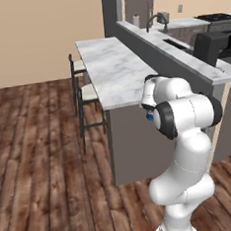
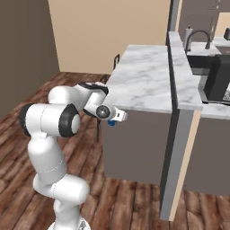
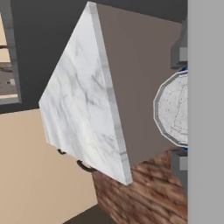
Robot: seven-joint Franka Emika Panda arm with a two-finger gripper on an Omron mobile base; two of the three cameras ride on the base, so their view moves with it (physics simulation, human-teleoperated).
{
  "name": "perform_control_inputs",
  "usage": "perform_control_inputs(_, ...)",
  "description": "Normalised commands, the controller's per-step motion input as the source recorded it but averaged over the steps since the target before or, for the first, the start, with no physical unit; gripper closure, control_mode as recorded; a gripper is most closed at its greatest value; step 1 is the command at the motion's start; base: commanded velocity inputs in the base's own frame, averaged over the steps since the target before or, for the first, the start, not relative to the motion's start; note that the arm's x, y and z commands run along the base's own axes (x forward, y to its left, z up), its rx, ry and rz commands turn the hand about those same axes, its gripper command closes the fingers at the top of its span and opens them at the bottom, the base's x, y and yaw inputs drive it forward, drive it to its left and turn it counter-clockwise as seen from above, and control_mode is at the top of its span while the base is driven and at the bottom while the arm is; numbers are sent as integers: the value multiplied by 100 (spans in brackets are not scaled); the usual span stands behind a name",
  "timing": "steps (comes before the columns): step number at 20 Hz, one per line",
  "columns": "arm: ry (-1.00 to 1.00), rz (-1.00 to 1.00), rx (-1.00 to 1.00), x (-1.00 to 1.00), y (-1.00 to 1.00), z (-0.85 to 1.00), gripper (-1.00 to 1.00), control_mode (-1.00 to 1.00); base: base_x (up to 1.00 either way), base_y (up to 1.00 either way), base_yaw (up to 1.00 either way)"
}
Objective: Four empty soda cans are scattered around the kitchen. Gather all the cans and cluster them next to the stove for recycling.
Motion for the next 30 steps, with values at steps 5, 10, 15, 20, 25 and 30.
perform_control_inputs(5,0,0,0,0,0,0,100,100,-8,-70,0)
perform_control_inputs(10,0,0,0,0,0,0,100,100,-32,-30,-2)
perform_control_inputs(15,0,0,0,0,0,0,100,100,-18,16,0)
perform_control_inputs(20,0,0,0,0,0,0,100,100,-29,32,-7)
perform_control_inputs(25,0,0,0,0,0,0,100,100,-29,17,-21)
perform_control_inputs(30,0,0,0,0,0,0,100,100,-36,20,-25)
